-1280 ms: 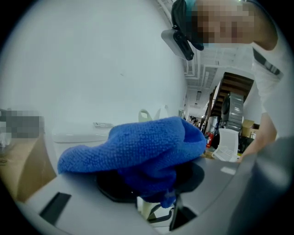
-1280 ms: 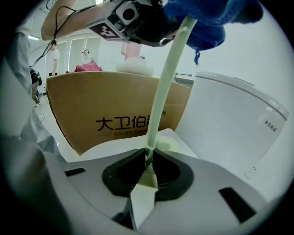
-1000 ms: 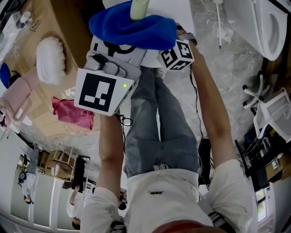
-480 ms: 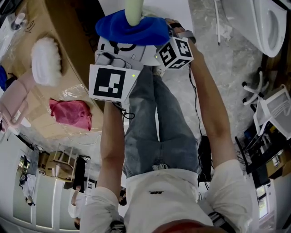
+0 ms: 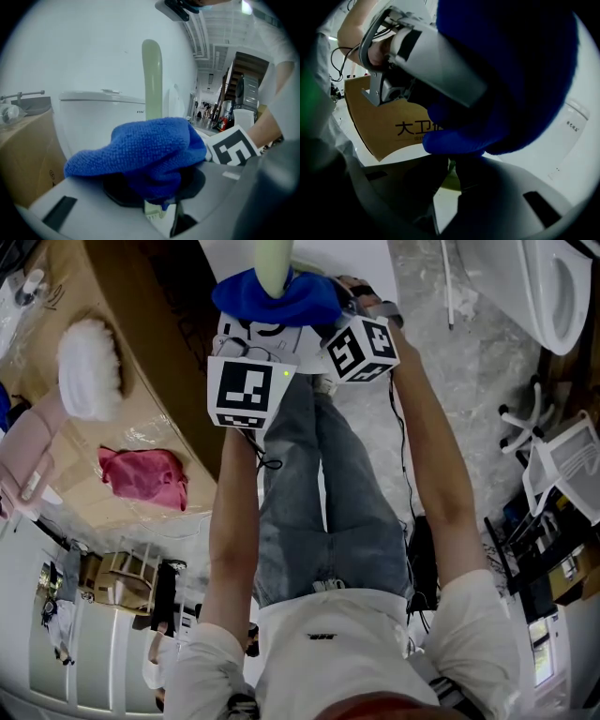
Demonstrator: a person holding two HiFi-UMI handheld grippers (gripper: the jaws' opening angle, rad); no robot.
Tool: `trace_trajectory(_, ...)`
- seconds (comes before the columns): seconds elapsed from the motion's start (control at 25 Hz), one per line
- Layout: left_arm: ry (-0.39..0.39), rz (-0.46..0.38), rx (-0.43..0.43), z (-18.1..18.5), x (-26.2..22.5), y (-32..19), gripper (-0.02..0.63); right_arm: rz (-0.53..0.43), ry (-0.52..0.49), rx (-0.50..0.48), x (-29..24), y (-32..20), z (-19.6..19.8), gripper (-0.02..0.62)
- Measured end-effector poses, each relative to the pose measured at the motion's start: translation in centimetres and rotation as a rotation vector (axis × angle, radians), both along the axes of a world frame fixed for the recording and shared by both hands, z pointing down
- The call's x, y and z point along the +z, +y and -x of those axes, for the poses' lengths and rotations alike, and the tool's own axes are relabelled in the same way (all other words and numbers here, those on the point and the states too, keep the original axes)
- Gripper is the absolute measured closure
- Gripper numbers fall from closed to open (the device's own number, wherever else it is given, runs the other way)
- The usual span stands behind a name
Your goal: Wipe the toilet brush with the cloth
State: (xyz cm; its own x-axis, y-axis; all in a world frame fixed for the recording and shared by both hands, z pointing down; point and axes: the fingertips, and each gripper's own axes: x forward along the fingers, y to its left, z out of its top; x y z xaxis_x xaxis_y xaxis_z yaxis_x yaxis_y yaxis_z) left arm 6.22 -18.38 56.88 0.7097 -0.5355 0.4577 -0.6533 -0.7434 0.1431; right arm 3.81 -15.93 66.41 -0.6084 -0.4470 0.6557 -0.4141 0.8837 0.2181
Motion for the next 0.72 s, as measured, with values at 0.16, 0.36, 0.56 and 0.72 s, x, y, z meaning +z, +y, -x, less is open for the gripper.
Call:
trace_trajectory(0.16, -0.027, 0.008, -0.001, -0.2, 2.3, 0.2, 0.476, -0.005, -0.005, 0.001, 0.0, 0.0, 0.0, 0.548)
trace_trajectory(0.36, -0.050, 0.020, 0.002, -0.5, 4.5, 0.3, 0.477, -0.003, -0.006, 0.003, 0.0, 0.0, -0.1, 0.548)
trace_trajectory(0.56, -0.053, 0.028, 0.008, -0.4, 4.6, 0.3, 0.479, -0.003, -0.003, 0.004, 0.0, 0.0, -0.1, 0.546)
trace_trajectory(0.72, -0.064, 0.033, 0.022, -0.3, 4.2, 0.4, 0.479, -0.003, -0.002, 0.004, 0.0, 0.1, 0.0, 0.546)
